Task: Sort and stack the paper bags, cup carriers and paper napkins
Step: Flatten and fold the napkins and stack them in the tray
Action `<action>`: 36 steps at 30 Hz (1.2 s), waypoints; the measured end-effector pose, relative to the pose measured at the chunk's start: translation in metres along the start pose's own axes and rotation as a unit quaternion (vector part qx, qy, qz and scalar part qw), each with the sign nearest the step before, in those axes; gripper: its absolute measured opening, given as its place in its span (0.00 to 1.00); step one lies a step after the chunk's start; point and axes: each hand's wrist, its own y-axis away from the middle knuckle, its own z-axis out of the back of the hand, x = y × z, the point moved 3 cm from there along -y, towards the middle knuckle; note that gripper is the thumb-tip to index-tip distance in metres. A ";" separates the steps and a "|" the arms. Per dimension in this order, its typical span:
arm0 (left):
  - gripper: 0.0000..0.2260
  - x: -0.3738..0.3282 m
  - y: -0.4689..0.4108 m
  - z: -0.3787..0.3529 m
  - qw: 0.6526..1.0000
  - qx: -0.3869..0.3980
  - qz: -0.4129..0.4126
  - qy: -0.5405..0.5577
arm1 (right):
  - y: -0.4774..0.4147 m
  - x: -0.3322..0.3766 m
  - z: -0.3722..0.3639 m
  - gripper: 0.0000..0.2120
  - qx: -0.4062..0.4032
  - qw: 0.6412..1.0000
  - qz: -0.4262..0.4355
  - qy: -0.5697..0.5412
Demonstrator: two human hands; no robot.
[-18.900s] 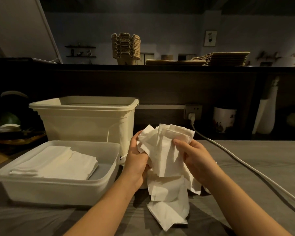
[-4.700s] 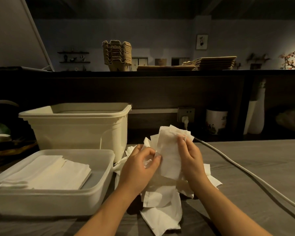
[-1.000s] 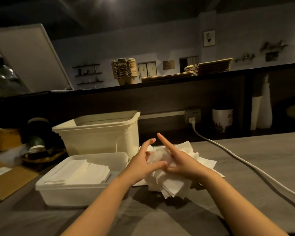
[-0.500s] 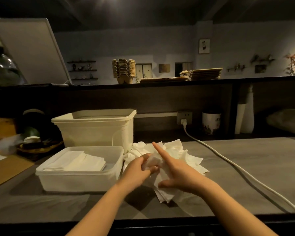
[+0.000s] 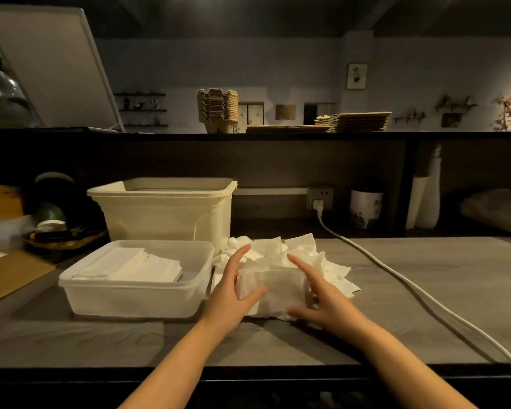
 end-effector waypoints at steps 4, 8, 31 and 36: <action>0.29 0.000 0.000 -0.005 0.996 0.039 -0.026 -0.071 | -0.003 0.000 0.001 0.42 -0.034 0.999 0.023 0.017; 0.21 -0.002 0.002 -0.005 0.989 0.025 -0.055 -0.134 | -0.003 -0.004 0.003 0.32 -0.041 0.998 0.028 0.024; 0.37 -0.005 0.011 -0.004 0.998 0.054 0.013 -0.011 | 0.003 -0.003 0.002 0.27 -0.063 0.996 0.050 -0.027; 0.36 0.001 0.009 0.005 1.000 -0.004 0.003 -0.021 | 0.002 -0.005 -0.003 0.36 0.000 0.997 0.040 -0.067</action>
